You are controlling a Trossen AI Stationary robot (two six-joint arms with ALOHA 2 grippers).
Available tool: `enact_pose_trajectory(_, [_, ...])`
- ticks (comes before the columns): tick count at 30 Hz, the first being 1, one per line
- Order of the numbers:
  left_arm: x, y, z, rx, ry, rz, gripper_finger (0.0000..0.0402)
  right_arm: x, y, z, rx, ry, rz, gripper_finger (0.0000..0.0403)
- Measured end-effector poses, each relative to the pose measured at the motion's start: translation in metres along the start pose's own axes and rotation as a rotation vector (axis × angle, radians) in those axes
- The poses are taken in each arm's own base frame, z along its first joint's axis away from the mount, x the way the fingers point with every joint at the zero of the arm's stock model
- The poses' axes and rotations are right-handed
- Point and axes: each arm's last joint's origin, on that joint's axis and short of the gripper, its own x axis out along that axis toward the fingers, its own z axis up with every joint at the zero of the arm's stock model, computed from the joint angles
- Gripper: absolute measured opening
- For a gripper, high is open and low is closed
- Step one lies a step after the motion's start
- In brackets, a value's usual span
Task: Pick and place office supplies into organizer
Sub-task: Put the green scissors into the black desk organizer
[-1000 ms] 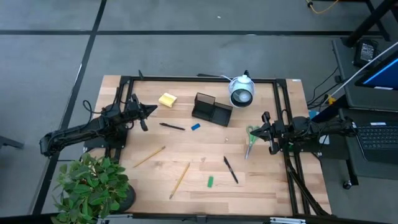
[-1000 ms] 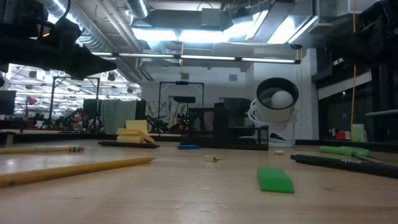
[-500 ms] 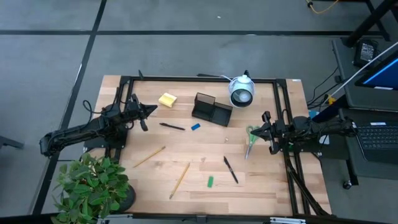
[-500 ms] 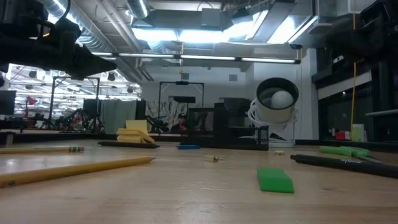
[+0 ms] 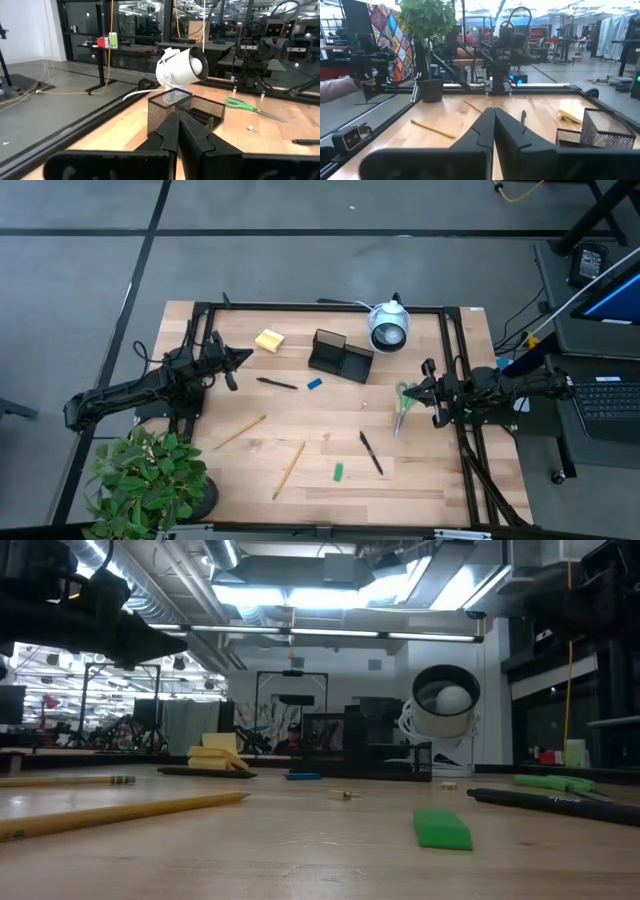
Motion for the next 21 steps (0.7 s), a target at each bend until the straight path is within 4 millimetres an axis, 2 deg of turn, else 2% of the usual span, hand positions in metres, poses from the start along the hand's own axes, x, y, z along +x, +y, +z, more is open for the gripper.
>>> enact_pose_trajectory(10, [0.0000, 0.0006, -0.0004, -0.011, 0.003, 0.021, 0.0004, 0.0000, 0.0000, -0.0009, 0.021, 0.009, 0.000, 0.0012])
enact_pose_trajectory(15, [0.0000, 0.0005, 0.0000, -0.078, -0.001, 0.018, 0.0004, 0.0000, 0.0000, -0.0009, 0.026, 0.009, 0.000, 0.0012])
enact_pose_trajectory(17, [0.0000, -0.0007, 0.0000, -0.044, 0.001, -0.025, 0.0004, 0.0000, 0.0000, -0.0008, 0.059, 0.008, -0.001, 0.0012])
enact_pose_trajectory(21, [-0.0008, -0.0066, 0.0005, -0.038, 0.013, -0.225, 0.0002, 0.0000, -0.0002, -0.0011, 0.101, 0.011, -0.008, 0.0012])
